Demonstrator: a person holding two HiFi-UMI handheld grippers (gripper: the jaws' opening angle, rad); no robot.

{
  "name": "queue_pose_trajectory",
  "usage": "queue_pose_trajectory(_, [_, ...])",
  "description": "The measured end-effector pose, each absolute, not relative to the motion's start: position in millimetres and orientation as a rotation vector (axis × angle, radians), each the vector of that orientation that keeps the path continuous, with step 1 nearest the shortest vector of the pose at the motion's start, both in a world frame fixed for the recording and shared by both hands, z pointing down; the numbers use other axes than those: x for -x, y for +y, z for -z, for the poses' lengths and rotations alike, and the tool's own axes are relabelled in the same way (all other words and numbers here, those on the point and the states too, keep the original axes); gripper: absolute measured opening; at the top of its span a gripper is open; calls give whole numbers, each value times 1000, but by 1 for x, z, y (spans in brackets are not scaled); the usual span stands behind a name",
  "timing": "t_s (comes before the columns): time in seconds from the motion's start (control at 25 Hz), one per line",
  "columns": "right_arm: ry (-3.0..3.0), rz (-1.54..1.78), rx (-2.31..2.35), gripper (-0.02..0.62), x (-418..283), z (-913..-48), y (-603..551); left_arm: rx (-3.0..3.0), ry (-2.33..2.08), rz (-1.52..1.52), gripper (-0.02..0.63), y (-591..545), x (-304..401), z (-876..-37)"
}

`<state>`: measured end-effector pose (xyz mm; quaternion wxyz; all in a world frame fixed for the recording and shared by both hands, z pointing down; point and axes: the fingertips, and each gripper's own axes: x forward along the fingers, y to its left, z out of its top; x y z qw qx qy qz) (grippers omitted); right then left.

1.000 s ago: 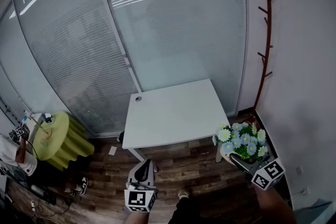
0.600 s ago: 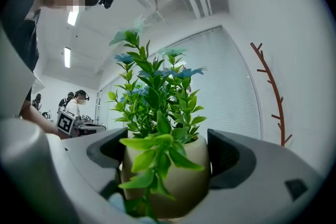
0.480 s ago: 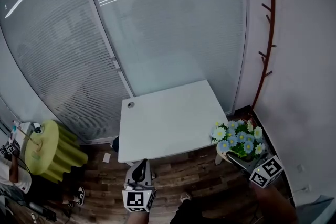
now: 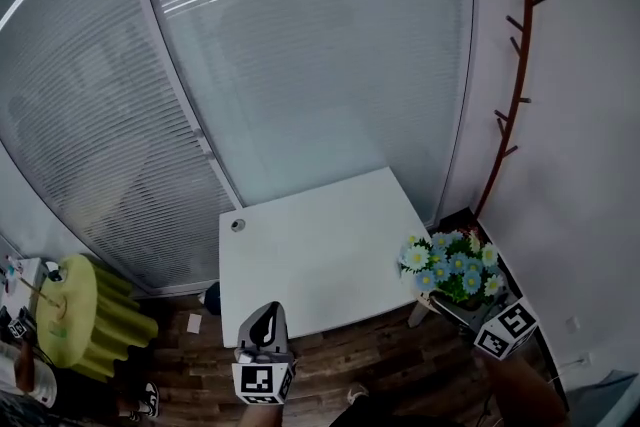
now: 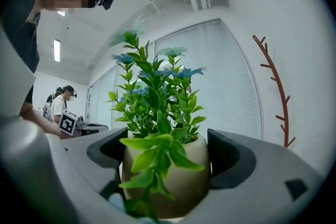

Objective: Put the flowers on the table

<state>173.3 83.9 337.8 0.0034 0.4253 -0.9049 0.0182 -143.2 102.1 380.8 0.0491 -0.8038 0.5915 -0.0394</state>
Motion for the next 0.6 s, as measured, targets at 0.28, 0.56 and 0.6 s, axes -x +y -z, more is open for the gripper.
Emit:
queue_pose_trajectory(0.28, [-2843,-62,-1355,492,-140,-339,31,2459,1729,122,5,42,171,-374])
queue_pose_trajectory(0.56, [-2828,-58,-1397,492,-120,-338,-2,2495,1711,117,5,6,185,-379])
queue_pose_trajectory(0.6, [-2825,-53,-1395,492,-119,-337,-5,2501,1709,109,5,4,183,-380])
